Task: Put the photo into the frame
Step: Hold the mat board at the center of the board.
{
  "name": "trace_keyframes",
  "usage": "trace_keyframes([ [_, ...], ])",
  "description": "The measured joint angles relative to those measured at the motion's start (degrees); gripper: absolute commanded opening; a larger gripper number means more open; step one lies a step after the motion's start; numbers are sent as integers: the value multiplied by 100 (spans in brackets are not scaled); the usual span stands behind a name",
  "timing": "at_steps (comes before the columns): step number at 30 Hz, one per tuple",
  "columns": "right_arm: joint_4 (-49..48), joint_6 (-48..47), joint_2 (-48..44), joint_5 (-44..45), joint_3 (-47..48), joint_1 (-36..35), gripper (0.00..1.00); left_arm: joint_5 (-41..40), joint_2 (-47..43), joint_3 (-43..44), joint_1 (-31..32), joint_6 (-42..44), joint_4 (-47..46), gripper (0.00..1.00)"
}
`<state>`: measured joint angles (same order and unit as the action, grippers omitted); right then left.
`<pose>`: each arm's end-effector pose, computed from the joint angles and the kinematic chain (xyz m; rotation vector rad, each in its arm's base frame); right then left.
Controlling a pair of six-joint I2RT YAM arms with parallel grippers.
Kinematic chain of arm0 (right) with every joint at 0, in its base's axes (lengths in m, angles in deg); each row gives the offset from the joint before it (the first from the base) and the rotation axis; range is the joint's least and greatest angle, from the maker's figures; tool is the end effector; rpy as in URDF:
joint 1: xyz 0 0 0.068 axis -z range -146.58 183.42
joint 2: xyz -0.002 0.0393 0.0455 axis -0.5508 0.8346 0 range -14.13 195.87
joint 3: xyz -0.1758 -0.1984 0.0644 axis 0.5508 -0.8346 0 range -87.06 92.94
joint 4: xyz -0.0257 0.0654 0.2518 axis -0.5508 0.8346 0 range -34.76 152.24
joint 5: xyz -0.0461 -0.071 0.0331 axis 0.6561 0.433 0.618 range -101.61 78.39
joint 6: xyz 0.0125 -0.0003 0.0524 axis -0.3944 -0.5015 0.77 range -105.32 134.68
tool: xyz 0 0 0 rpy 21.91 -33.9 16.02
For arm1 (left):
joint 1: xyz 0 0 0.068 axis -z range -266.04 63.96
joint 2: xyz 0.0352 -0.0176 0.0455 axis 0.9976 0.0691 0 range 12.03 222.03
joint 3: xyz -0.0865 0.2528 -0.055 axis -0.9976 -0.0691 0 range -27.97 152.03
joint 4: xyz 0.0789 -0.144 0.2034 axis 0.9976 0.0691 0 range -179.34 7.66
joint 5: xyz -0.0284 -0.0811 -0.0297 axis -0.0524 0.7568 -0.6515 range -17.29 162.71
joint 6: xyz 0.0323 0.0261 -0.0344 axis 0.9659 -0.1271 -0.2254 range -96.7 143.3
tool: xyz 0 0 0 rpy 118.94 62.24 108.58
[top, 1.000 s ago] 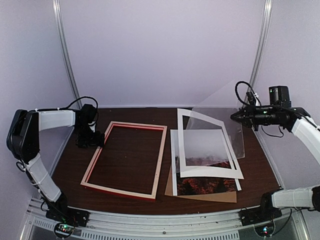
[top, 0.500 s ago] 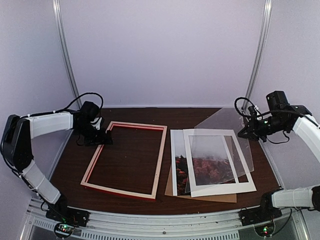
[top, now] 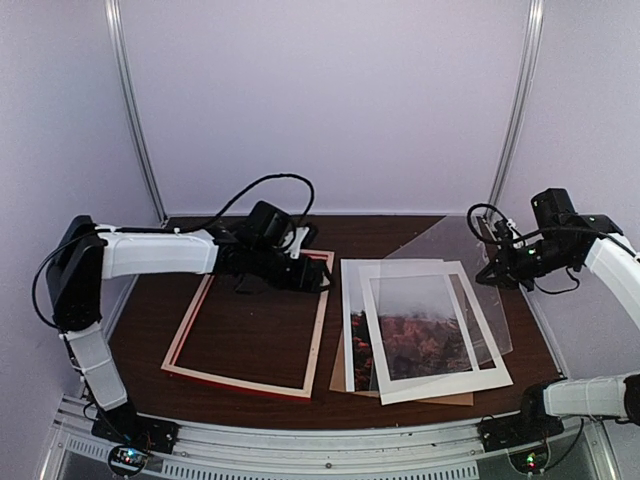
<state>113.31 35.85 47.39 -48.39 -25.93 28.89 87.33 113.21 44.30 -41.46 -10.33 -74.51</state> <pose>0.1908 0.0365 0.3166 0.1333 2.5829 0.9964 0.2736 -0.2823 0.2316 0.3765 2.4869 -0.9263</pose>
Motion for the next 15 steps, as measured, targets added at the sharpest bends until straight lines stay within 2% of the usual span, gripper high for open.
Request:
trace_keyframes([
  [9, -105, 11, -66, -17, -168, 0, 0, 643, 2048, 1832, 960, -433, -673, 81],
  [15, -125, 24, -192, -17, -258, 0, 0, 920, 2758, 2315, 1228, -728, -920, 80],
])
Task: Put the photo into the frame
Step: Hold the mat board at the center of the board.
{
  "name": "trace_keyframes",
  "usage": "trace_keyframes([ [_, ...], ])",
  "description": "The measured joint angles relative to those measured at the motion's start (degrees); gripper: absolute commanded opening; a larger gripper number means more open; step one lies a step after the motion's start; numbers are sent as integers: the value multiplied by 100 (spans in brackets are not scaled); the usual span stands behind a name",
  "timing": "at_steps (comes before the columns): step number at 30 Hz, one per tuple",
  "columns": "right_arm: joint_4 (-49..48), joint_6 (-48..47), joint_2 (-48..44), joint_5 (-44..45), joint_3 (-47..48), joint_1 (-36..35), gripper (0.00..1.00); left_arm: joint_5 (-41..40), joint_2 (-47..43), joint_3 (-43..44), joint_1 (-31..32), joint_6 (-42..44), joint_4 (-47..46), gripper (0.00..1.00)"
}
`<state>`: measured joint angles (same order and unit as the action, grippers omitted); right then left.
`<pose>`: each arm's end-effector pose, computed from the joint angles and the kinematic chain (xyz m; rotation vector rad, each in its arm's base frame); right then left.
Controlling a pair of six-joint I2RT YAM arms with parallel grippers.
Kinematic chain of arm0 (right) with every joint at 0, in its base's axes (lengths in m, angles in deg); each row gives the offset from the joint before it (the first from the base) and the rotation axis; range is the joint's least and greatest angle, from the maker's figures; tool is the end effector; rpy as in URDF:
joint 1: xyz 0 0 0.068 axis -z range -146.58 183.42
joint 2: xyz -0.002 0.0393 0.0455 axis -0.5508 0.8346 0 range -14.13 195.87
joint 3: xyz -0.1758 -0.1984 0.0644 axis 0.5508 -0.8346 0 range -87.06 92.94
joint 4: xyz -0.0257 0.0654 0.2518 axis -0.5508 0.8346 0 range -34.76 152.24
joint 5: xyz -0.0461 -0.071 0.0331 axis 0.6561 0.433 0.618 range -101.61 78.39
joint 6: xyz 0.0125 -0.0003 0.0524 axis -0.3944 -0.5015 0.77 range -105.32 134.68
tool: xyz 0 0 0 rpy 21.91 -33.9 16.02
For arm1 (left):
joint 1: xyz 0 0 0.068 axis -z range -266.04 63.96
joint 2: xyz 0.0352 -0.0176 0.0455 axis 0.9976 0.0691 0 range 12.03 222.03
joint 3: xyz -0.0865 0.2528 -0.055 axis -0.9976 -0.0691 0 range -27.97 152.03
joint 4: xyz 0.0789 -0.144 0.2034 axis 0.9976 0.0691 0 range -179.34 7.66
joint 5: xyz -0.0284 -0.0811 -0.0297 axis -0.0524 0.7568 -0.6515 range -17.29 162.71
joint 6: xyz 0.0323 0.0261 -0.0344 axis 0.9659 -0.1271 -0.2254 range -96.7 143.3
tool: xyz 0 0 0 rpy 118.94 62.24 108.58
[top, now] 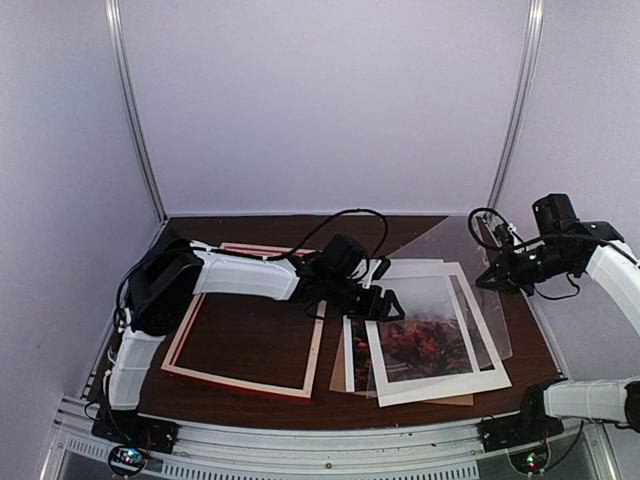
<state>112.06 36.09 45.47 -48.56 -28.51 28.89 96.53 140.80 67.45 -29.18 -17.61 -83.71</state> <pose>0.1846 0.0361 0.3100 0.1323 2.5735 1.0009 0.2644 -0.4314 0.1677 0.6093 2.4957 -1.2731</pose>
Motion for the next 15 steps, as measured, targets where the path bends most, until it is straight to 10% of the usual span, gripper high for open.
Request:
trace_keyframes([
  [15, 26, -7, -87, 92, 2, 0, 0, 166, 481, -81, -50, -468, -562, 78],
])
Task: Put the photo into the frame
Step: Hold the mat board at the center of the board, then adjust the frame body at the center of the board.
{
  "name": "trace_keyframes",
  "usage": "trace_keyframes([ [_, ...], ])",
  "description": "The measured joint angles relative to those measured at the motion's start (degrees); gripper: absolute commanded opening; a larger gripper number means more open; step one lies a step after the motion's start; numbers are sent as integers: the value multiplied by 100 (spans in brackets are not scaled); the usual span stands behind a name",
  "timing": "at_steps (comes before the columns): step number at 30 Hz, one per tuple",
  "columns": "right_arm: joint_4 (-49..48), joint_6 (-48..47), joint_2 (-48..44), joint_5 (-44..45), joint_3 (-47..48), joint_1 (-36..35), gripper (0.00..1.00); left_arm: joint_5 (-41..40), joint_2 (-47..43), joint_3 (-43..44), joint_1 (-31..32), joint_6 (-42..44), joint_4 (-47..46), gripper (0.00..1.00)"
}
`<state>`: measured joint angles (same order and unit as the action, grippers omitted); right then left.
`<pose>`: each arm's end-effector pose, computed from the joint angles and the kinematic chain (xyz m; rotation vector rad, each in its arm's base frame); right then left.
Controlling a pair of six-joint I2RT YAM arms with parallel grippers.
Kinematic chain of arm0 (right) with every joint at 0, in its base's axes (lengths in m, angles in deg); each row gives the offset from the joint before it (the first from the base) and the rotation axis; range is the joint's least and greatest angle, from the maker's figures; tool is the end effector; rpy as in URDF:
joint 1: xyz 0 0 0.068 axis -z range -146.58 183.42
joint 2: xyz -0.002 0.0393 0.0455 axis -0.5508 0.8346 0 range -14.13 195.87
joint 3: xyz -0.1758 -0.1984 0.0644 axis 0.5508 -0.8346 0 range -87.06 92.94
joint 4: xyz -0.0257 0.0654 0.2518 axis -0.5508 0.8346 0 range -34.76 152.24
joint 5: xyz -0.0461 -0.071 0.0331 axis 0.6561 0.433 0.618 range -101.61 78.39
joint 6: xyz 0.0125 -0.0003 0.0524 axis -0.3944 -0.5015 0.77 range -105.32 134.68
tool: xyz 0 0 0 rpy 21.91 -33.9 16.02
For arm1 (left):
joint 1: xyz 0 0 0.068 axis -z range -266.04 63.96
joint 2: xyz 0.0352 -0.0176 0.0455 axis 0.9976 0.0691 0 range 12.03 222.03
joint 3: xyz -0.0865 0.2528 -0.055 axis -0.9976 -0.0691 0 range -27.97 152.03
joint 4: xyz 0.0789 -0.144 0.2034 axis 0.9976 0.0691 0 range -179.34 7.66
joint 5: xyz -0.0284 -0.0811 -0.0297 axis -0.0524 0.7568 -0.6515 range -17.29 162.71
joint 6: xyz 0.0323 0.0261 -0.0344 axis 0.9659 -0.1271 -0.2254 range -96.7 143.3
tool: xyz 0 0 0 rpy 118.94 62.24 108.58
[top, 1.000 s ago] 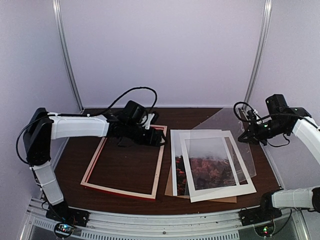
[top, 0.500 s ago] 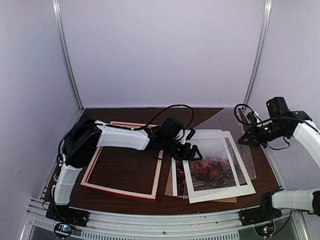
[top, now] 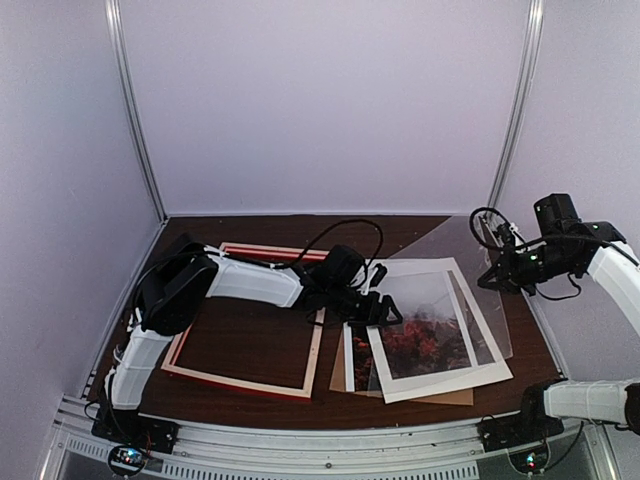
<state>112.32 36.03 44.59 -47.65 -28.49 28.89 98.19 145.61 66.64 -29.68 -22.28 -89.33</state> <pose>0.1815 0.0354 0.3121 0.1319 2.5654 0.9791 0.2712 -0.4354 0.1306 0.5208 2.5498 -1.3271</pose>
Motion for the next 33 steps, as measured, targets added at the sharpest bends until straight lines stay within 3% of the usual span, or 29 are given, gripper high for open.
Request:
trace_keyframes([
  [24, 686, -214, 55, 310, 894, 55, 0, -35, -31, -350, 0, 72, -573, 80],
  [33, 702, -219, 52, 44, 1351, 66, 0, -35, -619, -332, -96, 704, 374, 86],
])
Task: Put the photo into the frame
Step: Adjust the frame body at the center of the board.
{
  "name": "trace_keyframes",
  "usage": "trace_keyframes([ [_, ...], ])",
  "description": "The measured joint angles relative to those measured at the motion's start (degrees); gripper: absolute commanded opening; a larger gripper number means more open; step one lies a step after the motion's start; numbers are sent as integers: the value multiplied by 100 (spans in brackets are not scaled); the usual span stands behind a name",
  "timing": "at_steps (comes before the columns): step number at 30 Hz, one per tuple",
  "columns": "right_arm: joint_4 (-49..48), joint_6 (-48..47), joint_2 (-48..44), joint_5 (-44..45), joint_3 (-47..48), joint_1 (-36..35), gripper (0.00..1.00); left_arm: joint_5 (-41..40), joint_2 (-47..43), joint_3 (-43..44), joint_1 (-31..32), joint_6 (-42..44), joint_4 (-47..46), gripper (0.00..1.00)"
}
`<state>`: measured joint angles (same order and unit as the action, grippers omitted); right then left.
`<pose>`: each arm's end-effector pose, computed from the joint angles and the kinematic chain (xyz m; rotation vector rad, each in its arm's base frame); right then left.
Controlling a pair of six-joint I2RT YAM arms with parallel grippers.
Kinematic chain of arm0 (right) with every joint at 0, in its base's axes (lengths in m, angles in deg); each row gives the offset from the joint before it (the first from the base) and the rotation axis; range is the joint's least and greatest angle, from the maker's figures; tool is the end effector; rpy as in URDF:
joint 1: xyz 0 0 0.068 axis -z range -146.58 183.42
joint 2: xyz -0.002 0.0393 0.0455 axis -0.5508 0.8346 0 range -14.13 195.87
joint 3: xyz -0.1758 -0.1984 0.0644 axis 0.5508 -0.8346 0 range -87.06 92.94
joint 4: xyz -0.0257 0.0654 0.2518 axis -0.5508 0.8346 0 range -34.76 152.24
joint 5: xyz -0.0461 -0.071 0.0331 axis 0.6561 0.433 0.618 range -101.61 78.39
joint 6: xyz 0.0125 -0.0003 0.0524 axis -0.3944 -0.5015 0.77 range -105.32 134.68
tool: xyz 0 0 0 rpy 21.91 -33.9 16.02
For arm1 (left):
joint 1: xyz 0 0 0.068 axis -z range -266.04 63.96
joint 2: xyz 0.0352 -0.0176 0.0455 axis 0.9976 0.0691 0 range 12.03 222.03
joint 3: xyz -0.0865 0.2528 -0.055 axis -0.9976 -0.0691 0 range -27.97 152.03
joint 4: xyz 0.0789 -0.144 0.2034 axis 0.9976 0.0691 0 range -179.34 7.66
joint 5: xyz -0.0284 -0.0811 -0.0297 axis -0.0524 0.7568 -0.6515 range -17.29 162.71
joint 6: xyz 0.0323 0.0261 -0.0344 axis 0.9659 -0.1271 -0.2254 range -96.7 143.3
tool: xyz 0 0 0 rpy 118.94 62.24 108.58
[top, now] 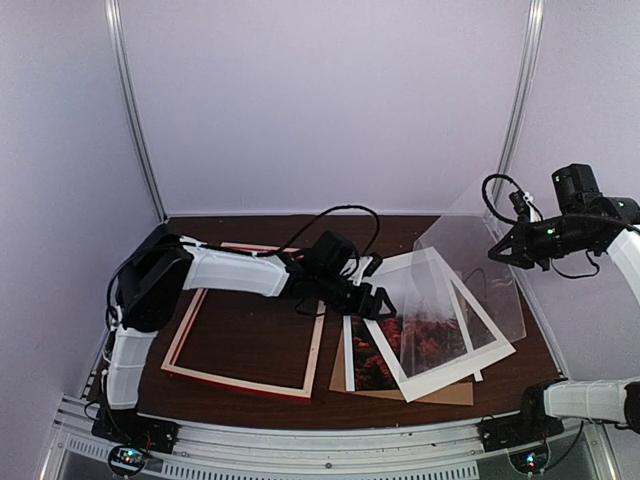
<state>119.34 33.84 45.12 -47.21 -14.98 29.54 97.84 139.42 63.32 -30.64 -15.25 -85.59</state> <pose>0.1731 0.0325 0.3730 0.0515 2.4584 0.9402 0.2686 -0.4162 0.1593 0.6382 2.4902 -1.2631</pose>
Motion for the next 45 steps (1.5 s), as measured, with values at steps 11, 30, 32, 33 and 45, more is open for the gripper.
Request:
trace_keyframes([
  [11, -378, 267, 94, -590, 378, -131, 0, -896, -2721, -575, -1620, 605, 1648, 91],
  [30, -1967, 1259, 863, -787, 654, -1631, 0, -2240, -2653, -2208, -4538, 1296, 3665, 79],
  [32, -2015, 1281, 905, -769, 654, -1694, 0, -2374, -2490, -2208, -4538, 1364, 3694, 78],
  [33, -2026, 1283, 911, -763, 654, -1709, 0, -2435, -2428, -2212, -4538, 1388, 3694, 76],
  [45, -2262, 1410, 914, -546, 551, -1875, 0, -2227, -2621, -3077, -4538, 1443, 3322, 60],
])
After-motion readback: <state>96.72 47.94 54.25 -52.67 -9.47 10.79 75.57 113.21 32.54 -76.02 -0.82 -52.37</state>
